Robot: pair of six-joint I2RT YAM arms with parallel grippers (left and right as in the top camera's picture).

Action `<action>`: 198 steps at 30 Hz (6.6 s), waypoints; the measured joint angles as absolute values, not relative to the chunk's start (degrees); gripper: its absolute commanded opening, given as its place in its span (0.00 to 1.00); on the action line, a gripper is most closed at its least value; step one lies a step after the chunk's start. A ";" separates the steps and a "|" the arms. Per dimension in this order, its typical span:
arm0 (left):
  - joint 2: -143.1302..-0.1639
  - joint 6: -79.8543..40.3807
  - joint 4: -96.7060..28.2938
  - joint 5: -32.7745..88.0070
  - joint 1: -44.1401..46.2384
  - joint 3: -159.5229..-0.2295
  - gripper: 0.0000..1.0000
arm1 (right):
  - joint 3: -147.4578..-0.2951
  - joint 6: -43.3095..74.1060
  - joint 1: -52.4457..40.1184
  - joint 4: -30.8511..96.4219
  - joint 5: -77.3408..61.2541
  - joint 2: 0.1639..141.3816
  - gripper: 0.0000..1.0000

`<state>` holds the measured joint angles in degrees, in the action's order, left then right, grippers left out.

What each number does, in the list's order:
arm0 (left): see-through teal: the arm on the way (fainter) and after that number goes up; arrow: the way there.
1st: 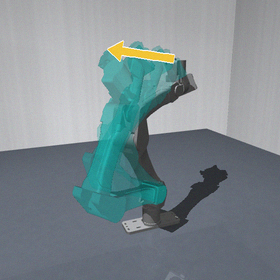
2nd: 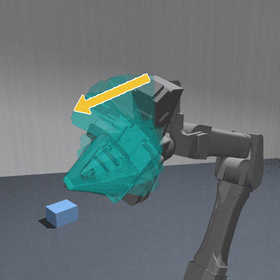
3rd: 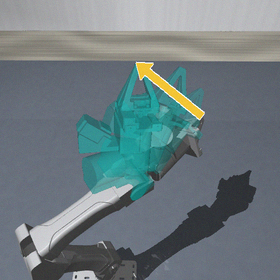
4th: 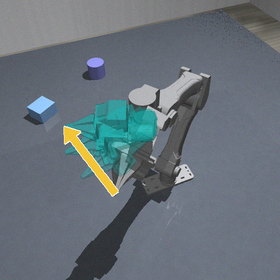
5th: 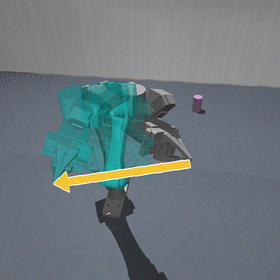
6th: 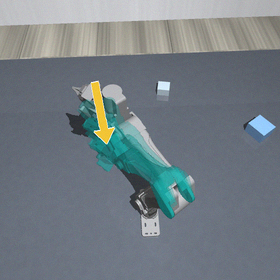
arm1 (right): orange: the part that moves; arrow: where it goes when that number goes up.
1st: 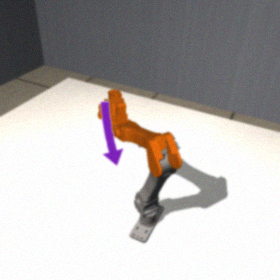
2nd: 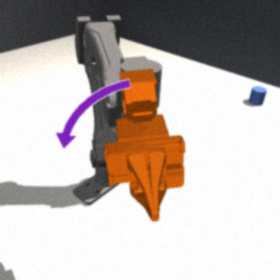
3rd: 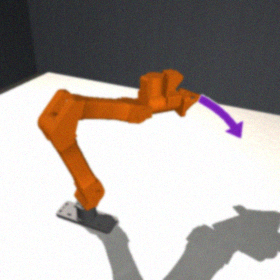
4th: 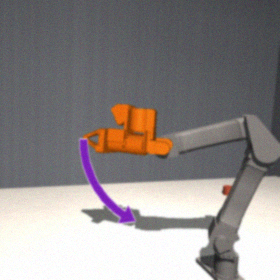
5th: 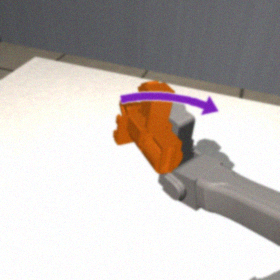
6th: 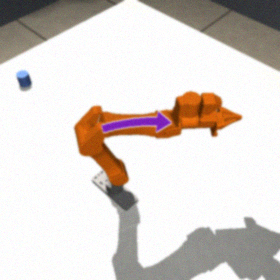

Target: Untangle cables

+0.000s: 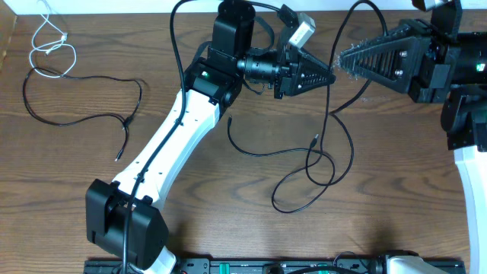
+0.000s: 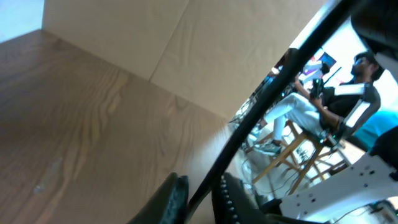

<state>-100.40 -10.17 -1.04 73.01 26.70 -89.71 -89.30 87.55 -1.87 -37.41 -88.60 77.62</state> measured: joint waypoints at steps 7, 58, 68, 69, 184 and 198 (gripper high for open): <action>-100.40 -10.26 -1.04 72.93 26.70 -89.71 0.08 | -89.30 87.50 -1.85 -37.43 -88.58 77.62 0.01; -84.01 -30.68 -8.40 27.29 13.28 -122.32 0.08 | -57.82 62.46 4.58 -37.26 -86.76 81.76 0.99; -87.81 -30.00 -21.37 26.20 13.28 -122.72 0.08 | -51.96 45.50 -3.79 -2.61 -67.11 81.80 0.99; -88.51 -29.65 -23.00 26.20 13.28 -122.72 0.07 | -52.01 42.89 -4.95 2.68 -62.94 81.80 0.99; -115.09 2.02 -19.49 -34.28 -57.32 -89.19 0.08 | -51.92 30.83 -21.47 19.51 -11.51 81.91 0.99; -115.09 5.89 -14.72 -26.70 -57.60 -89.19 0.75 | -51.92 32.03 -21.47 19.73 -11.49 81.91 0.99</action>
<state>-115.09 5.89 -14.72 -26.70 -57.60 -89.19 -51.92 32.03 -21.47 19.73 -11.49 81.91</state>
